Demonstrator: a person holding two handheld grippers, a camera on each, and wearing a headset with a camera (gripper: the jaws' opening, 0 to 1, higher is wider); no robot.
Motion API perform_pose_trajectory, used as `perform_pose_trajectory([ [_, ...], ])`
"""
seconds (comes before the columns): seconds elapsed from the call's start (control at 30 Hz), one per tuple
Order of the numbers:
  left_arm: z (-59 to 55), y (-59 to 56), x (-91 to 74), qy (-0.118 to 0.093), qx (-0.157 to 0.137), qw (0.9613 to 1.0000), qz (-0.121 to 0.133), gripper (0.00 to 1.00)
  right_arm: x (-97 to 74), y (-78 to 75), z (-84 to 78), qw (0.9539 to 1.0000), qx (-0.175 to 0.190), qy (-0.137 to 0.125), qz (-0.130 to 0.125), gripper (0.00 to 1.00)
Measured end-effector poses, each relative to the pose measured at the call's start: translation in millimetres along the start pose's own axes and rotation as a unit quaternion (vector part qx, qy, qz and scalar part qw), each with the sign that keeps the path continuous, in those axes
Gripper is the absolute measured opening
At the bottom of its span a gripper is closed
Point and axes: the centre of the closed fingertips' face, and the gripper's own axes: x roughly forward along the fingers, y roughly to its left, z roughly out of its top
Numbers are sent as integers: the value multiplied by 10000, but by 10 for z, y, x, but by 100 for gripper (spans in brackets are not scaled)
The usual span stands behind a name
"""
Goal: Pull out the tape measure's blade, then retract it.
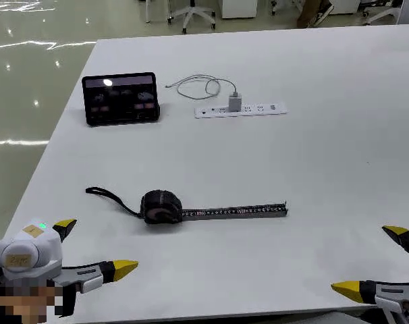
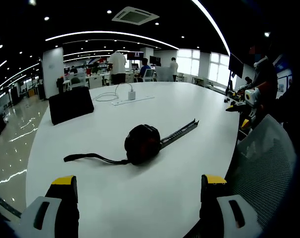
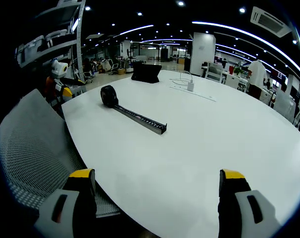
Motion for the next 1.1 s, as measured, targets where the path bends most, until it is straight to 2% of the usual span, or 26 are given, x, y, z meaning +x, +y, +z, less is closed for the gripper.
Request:
perform_pose_trajectory([
  [0.13,64,-20,28,12,-26,10000,20,100,10,55,9,9996,-225,81,121,100],
  [0.2,76,-57,62,108,-77,9999,-28,100,29,108,-13,9991,-225,238,282,100],
  [0.27,82,-75,92,198,-15,9998,-18,100,47,107,-6,9987,-303,276,289,100],
  [0.4,181,-139,159,156,42,9998,-74,100,70,91,17,9983,-356,308,345,100],
  [0.5,251,-158,228,120,-52,9999,-79,100,95,77,70,9981,-372,307,380,100],
  [0.53,300,-175,252,44,-32,9999,-96,100,118,43,76,9980,-398,299,391,100],
  [0.63,358,-165,331,1,8,10000,-38,100,162,-10,118,9978,-415,302,431,100],
  [0.73,396,-147,425,10,-81,9999,62,100,195,-32,181,9975,-459,292,441,100],
  [0.8,431,-132,494,-16,-207,9998,53,100,224,-62,208,9976,-490,318,367,100],
  [0.87,444,-149,562,38,-341,9994,84,100,245,-73,224,9975,-479,315,403,100],
  [0.97,473,-181,654,79,-262,9995,172,100,278,-68,243,9970,-548,332,425,100],
  [1.1,484,-164,755,143,-286,9989,342,100,331,-76,283,9965,-596,345,484,100],
])
